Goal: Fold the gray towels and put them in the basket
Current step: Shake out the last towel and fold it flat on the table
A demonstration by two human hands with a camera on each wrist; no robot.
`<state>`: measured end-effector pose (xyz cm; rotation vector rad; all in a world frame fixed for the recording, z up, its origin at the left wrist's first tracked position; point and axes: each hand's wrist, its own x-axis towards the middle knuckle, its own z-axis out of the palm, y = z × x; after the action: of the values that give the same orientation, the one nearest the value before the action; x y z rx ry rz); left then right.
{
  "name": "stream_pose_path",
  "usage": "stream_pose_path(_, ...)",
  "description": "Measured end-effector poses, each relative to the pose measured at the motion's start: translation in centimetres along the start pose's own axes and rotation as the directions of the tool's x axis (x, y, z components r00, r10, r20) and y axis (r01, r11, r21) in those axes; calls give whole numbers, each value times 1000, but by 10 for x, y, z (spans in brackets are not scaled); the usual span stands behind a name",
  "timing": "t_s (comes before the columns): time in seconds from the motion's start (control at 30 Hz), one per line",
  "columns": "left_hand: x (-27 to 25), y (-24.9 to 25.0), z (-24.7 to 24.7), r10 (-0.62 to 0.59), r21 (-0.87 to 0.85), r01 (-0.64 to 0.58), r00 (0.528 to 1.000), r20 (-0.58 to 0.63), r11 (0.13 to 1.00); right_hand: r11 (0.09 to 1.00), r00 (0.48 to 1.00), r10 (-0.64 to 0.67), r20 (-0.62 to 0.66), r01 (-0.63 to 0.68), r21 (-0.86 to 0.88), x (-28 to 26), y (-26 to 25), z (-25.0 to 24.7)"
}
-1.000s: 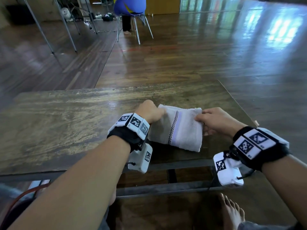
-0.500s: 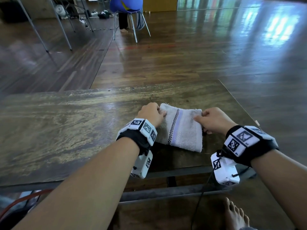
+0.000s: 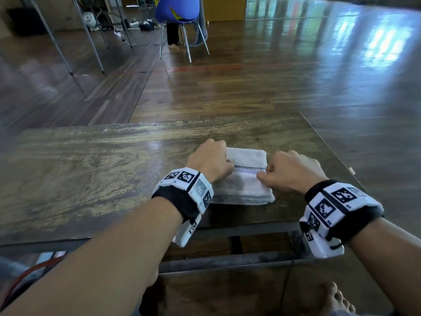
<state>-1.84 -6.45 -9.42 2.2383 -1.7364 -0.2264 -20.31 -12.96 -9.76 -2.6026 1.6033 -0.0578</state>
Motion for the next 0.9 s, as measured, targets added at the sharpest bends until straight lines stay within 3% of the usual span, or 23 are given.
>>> stream_pose_path(0.07,-10,2,10,3,48,-5,999,48,999,998,986,-13,-164,22,56,-5,-7,3)
stream_pose_path(0.13,-16,3,18,63,71,-61,998,-28,996,984,966,-105,-236,134,113,-5,-16,8)
stream_pose_path(0.2,-17,1,24,91,55,-88,994,-62,995,951,966,-242,-90,255,177,-3,-23,16)
stream_pose_path(0.3,-15,-6,40,24,24,-27,993,119,999,937,918,-346,194,327,124,0,-29,35)
stream_pose_path(0.43,-13,-20,54,-38,45,26,962,269,999,960,903,-276,328,244,136,6,-29,51)
stream_pose_path(0.57,-6,-31,53,-74,-4,80,945,318,997,967,923,-221,315,166,191,9,-28,55)
stream_pose_path(0.8,0,-38,51,-182,-37,201,937,299,979,969,946,-130,297,58,239,8,-31,56)
stream_pose_path(0.9,-1,-33,49,-306,-56,329,918,252,943,967,943,-135,303,59,246,7,-32,54)
